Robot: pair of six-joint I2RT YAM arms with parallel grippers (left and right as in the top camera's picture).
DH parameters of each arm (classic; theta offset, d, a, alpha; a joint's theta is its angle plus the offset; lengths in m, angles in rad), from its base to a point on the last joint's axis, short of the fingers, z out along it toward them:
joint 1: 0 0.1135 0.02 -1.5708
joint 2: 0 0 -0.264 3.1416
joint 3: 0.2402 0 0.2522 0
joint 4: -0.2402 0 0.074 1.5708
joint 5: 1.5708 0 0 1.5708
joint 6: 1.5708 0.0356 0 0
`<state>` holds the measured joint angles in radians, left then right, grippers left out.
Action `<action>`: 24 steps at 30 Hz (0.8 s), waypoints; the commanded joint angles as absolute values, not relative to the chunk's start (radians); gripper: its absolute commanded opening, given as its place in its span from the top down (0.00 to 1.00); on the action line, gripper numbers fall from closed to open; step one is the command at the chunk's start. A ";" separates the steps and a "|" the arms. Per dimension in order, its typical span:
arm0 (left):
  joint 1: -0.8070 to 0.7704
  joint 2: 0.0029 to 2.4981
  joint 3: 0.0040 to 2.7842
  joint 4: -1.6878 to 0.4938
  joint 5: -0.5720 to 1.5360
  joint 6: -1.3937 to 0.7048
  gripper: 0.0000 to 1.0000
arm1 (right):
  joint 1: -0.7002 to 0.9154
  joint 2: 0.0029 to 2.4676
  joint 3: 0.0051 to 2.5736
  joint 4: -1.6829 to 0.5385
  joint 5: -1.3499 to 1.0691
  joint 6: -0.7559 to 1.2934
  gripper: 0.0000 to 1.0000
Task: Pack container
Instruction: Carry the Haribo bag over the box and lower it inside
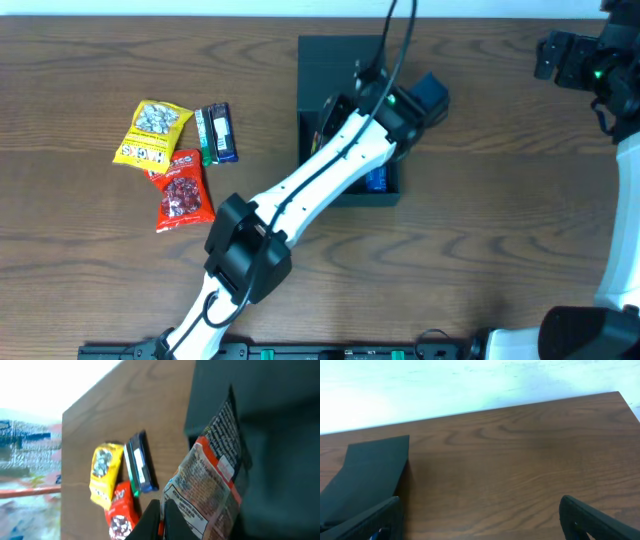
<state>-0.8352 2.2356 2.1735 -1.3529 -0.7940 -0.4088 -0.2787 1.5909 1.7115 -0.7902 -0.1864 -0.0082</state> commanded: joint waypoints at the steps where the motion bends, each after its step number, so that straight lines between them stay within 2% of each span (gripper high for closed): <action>1: -0.854 2.222 2.086 -1.327 -0.819 -0.448 0.94 | -0.285 1.597 1.705 -0.794 -0.192 -0.009 0.01; 3: -0.858 2.222 2.044 -1.273 -0.644 -0.332 0.94 | -0.285 1.597 1.705 -0.795 -0.192 -0.009 0.01; 5: -0.858 2.215 2.051 -1.254 -0.578 -0.281 0.92 | -0.285 1.597 1.705 -0.796 -0.192 -0.009 0.01; 6: -0.858 2.213 2.064 -1.247 -0.560 -0.255 0.73 | -0.285 1.597 1.705 -0.796 -0.192 -0.009 0.01; 7: -0.858 2.209 2.085 -1.243 -0.540 -0.231 0.33 | -0.285 1.597 1.705 -0.797 -0.192 -0.008 0.01; 9: -0.857 2.201 2.143 -1.238 -0.473 -0.183 0.19 | -0.285 1.597 1.705 -0.800 -0.192 -0.008 0.01; 10: -0.855 2.197 2.180 -1.232 -0.423 -0.148 0.02 | -0.285 1.597 1.705 -0.803 -0.192 -0.008 0.01; 18: -0.792 2.189 2.382 -1.214 -0.180 -0.041 0.05 | -0.285 1.597 1.705 -0.843 -0.192 -0.009 0.01; 19: -0.775 2.189 2.379 -1.214 -0.149 -0.031 0.19 | -0.285 1.597 1.705 -0.848 -0.192 -0.009 0.01; 21: -0.730 2.194 2.344 -1.207 -0.056 -0.022 0.64 | -0.285 1.597 1.705 -0.855 -0.192 -0.009 0.01; 22: -0.705 2.198 2.316 -1.198 -0.004 -0.022 0.79 | -0.285 1.597 1.705 -0.857 -0.192 -0.009 0.01; 23: -0.684 2.199 2.283 -1.187 0.044 -0.022 0.94 | -0.285 1.597 1.705 -0.858 -0.192 -0.009 0.01; 24: -0.667 2.199 2.244 -1.172 0.091 -0.020 0.94 | -0.285 1.597 1.705 -0.858 -0.192 -0.009 0.01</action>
<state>-0.7010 2.1971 2.3066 -1.1751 -0.0666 -0.0433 -0.2794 1.5929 1.7115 -0.8536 -0.1871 -0.0078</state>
